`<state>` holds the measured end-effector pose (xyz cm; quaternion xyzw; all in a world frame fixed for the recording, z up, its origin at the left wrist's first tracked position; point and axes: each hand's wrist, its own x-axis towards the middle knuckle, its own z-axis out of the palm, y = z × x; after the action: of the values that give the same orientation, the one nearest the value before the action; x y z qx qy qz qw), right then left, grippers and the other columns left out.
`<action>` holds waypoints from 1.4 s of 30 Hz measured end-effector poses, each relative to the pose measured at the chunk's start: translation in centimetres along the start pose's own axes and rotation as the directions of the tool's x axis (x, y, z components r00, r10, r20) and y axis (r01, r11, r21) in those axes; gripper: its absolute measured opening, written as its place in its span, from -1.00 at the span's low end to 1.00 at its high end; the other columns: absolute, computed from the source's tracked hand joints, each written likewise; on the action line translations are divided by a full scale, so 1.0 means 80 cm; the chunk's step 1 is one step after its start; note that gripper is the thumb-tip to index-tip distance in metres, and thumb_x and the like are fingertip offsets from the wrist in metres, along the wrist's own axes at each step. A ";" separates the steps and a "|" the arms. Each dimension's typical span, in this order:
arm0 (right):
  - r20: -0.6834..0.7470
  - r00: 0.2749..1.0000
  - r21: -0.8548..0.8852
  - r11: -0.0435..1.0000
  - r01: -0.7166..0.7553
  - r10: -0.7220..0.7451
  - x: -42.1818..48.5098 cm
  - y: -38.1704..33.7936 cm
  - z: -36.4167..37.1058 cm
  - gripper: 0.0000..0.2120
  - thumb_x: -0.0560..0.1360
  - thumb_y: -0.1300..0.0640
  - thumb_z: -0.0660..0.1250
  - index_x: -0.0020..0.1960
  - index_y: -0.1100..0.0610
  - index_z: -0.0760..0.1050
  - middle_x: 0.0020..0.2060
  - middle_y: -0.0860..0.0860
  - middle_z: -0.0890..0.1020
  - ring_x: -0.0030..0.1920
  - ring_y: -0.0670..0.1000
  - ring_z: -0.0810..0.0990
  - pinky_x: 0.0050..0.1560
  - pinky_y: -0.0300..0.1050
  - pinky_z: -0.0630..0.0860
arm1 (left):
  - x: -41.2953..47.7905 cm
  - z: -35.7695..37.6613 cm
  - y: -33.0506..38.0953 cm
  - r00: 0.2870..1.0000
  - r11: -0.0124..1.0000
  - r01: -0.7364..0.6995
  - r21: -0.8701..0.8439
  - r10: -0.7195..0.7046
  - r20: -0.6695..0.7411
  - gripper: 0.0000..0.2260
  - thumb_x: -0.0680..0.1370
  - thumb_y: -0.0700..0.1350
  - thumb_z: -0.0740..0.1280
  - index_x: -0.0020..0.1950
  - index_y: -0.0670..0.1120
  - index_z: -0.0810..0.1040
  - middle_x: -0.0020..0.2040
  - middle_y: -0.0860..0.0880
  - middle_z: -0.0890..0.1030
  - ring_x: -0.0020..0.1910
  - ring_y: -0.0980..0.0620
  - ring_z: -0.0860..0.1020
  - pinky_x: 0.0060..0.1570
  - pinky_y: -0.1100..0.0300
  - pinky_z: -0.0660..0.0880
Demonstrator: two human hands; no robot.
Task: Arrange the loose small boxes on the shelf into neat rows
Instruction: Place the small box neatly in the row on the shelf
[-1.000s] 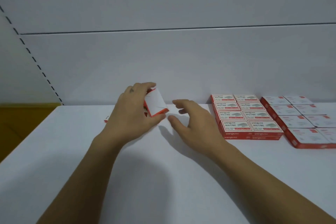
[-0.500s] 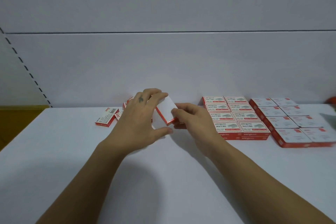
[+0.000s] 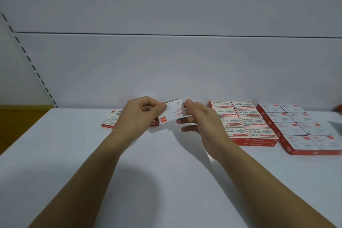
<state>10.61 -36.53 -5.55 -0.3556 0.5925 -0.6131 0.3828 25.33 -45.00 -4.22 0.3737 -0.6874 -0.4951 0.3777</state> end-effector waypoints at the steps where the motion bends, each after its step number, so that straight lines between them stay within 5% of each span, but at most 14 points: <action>1: 0.004 1.000 -0.005 1.000 0.027 -0.027 -0.001 0.000 0.000 -0.84 0.56 0.08 0.30 0.05 0.11 0.60 -0.11 0.05 0.70 -0.19 0.01 0.67 -0.20 -0.11 0.59 | -0.001 0.000 0.001 1.000 0.999 0.026 -0.030 -0.026 0.003 -0.84 0.50 -0.08 0.40 -0.10 -0.18 0.63 -0.21 -0.12 0.69 -0.39 0.14 0.60 -0.45 0.40 0.43; 6: 0.021 1.000 0.059 0.998 0.013 -0.014 -0.003 0.000 0.000 -0.78 0.49 0.29 0.36 0.12 0.15 0.57 -0.14 0.11 0.69 -0.25 0.01 0.63 -0.22 -0.13 0.57 | -0.002 0.001 0.000 0.999 0.997 0.046 -0.054 -0.044 0.030 -0.81 0.51 -0.04 0.38 -0.10 -0.17 0.64 -0.23 -0.10 0.69 -0.43 0.14 0.55 -0.46 0.40 0.39; 9: -0.014 1.000 0.126 0.992 0.010 -0.008 -0.002 0.000 -0.002 -0.77 0.48 0.31 0.36 0.12 0.15 0.57 -0.10 0.19 0.68 -0.23 0.03 0.64 -0.13 -0.09 0.60 | 0.001 0.002 -0.007 0.998 0.998 0.034 -0.061 -0.031 0.055 -0.83 0.49 0.02 0.40 -0.02 -0.04 0.63 -0.14 -0.04 0.69 -0.25 0.05 0.61 -0.25 0.25 0.54; 12: -0.051 0.999 0.169 0.985 0.013 -0.004 0.000 0.001 -0.004 -0.75 0.48 0.31 0.36 0.15 0.18 0.55 -0.09 0.20 0.69 -0.23 0.06 0.63 -0.10 -0.07 0.61 | -0.003 0.003 -0.010 0.990 0.964 -0.134 0.231 0.119 0.077 -0.56 0.39 0.08 0.49 0.23 0.15 0.48 0.08 0.15 0.58 -0.03 0.14 0.58 -0.09 0.27 0.53; 15: -0.032 0.999 0.273 0.962 -0.025 0.035 0.001 0.000 -0.008 -0.67 0.50 0.34 0.32 0.23 0.12 0.48 -0.10 0.17 0.70 -0.18 0.12 0.66 -0.07 -0.03 0.61 | -0.011 0.014 -0.008 0.966 0.852 -0.258 0.456 0.244 0.090 -0.35 0.37 0.06 0.51 0.39 0.13 0.30 0.18 0.20 0.45 0.08 0.13 0.51 -0.11 0.37 0.49; 20: 0.134 0.989 0.435 0.894 -0.111 0.058 -0.001 -0.001 -0.008 -0.61 0.55 0.35 0.21 0.26 -0.02 0.46 0.03 0.17 0.68 -0.08 0.16 0.65 0.03 0.02 0.60 | -0.008 0.025 -0.006 0.998 0.988 -0.031 0.150 0.037 -0.041 -0.61 0.44 -0.03 0.46 0.19 0.00 0.42 0.06 0.09 0.62 -0.07 0.10 0.62 -0.16 0.25 0.54; 24: 0.071 0.997 0.200 0.980 -0.024 0.010 -0.003 0.000 -0.004 -0.71 0.50 0.31 0.32 0.20 0.13 0.48 -0.02 0.12 0.69 -0.05 0.13 0.66 0.01 0.01 0.61 | -0.010 0.027 0.000 0.997 0.980 0.072 -0.185 -0.071 0.011 -0.77 0.52 -0.10 0.38 0.16 -0.07 0.49 -0.01 -0.02 0.69 -0.11 0.05 0.67 -0.09 0.07 0.61; 28: 0.031 0.999 0.080 0.997 0.022 -0.025 -0.007 0.001 0.002 -0.88 0.50 0.25 0.35 0.01 0.22 0.45 -0.09 0.10 0.71 -0.05 0.10 0.68 -0.05 -0.04 0.61 | -0.013 0.034 0.007 0.989 0.937 0.089 -0.337 -0.124 -0.085 -0.84 0.55 -0.13 0.34 0.11 -0.10 0.46 -0.10 -0.04 0.69 -0.21 0.09 0.67 -0.21 0.18 0.62; 37: 0.043 0.995 -0.053 0.994 0.097 -0.095 -0.013 -0.040 -0.014 -0.72 0.50 0.27 0.32 0.18 0.05 0.53 -0.17 0.11 0.71 -0.22 0.09 0.68 -0.19 -0.11 0.57 | -0.022 0.032 0.019 0.997 0.994 -0.074 -0.084 0.071 -0.028 -0.92 0.59 -0.04 0.27 0.05 0.02 0.52 -0.16 0.08 0.68 -0.31 0.22 0.59 -0.31 0.29 0.51; 42: 0.006 0.994 0.075 0.991 0.112 -0.113 -0.032 -0.055 -0.055 -0.81 0.49 0.32 0.33 0.10 0.22 0.53 -0.13 0.15 0.71 -0.13 0.14 0.70 -0.08 -0.01 0.63 | -0.030 0.055 0.029 0.946 0.933 -0.317 0.168 0.300 0.118 -0.55 0.38 0.06 0.49 0.22 0.27 0.45 0.11 0.22 0.49 0.06 0.29 0.50 -0.19 0.32 0.50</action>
<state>7.63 -32.25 -1.28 -0.3770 0.5463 -0.6535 0.3638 22.13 -40.58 -3.31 0.2715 -0.7969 -0.3801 0.3830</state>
